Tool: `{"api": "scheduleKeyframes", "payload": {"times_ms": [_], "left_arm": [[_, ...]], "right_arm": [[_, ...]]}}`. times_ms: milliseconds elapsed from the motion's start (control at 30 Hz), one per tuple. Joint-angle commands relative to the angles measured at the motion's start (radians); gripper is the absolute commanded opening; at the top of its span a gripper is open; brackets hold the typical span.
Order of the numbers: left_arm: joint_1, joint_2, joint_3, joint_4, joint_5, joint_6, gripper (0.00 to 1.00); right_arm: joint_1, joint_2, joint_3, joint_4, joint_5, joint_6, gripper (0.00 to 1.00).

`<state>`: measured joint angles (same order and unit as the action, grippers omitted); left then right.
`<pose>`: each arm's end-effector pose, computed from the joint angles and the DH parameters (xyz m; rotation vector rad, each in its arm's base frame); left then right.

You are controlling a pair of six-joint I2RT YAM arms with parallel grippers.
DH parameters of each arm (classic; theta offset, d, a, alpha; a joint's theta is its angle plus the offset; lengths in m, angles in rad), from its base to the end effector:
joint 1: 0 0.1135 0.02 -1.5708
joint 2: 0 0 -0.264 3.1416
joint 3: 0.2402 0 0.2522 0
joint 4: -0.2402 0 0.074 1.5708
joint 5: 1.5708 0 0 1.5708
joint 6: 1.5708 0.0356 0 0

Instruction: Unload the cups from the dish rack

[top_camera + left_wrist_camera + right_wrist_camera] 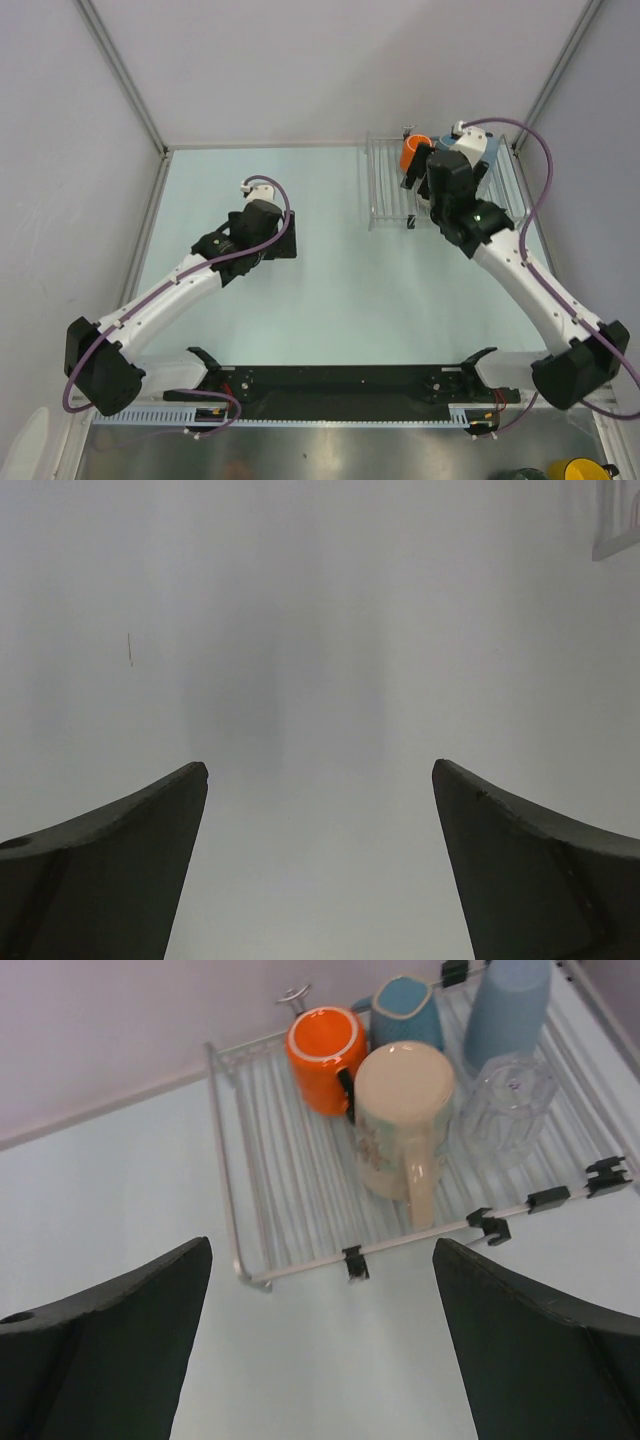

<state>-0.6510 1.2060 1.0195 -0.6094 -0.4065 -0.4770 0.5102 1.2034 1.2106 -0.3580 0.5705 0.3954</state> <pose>0.2092 -0.1417 0.2974 0.0071 2.2887 -0.1003 0.2427 0.1138 0.3859 0.2690 1.8454 0.0769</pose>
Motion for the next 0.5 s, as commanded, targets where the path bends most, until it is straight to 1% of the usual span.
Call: {"api": "scheduleKeyframes", "payload": {"times_ms": [0,33,67,100,133,200,233,267,300,367,400,467], "left_arm": [[-0.009,-0.029,0.028,0.008,0.035,0.009,1.00],[-0.009,-0.031,0.027,0.010,0.037,0.005,1.00],[-0.009,-0.033,0.025,0.010,0.035,0.003,1.00],[-0.009,-0.033,0.025,0.011,0.037,0.000,1.00],[-0.009,-0.034,0.024,0.013,0.037,-0.002,1.00],[-0.010,-0.037,0.025,0.013,0.038,0.000,1.00],[-0.010,-0.040,0.024,0.014,0.038,0.000,1.00],[-0.009,-0.040,0.022,0.016,0.037,0.001,1.00],[-0.009,-0.043,0.021,0.017,0.035,0.003,1.00],[-0.009,-0.040,0.017,0.019,0.035,0.003,1.00],[-0.009,-0.036,0.017,0.019,0.035,0.005,1.00],[-0.010,-0.030,0.019,0.019,0.040,0.003,1.00]], "right_arm": [[-0.048,0.177,0.243,-0.244,0.206,0.095,0.99],[-0.071,0.209,0.285,-0.337,0.242,0.129,0.96],[-0.082,0.263,0.312,-0.372,0.249,0.160,0.90],[-0.096,0.275,0.328,-0.389,0.243,0.189,0.83],[-0.117,0.283,0.320,-0.375,0.200,0.189,0.77],[-0.131,0.265,0.279,-0.319,0.149,0.156,0.75],[-0.137,0.257,0.238,-0.240,0.073,0.081,0.76],[-0.139,0.254,0.225,-0.208,0.036,0.047,0.80],[-0.139,0.258,0.224,-0.181,0.007,0.013,0.89],[-0.153,0.294,0.253,-0.179,-0.007,-0.001,0.97],[-0.162,0.307,0.271,-0.194,-0.026,0.000,1.00],[-0.191,0.343,0.328,-0.206,-0.049,0.008,1.00]]}}
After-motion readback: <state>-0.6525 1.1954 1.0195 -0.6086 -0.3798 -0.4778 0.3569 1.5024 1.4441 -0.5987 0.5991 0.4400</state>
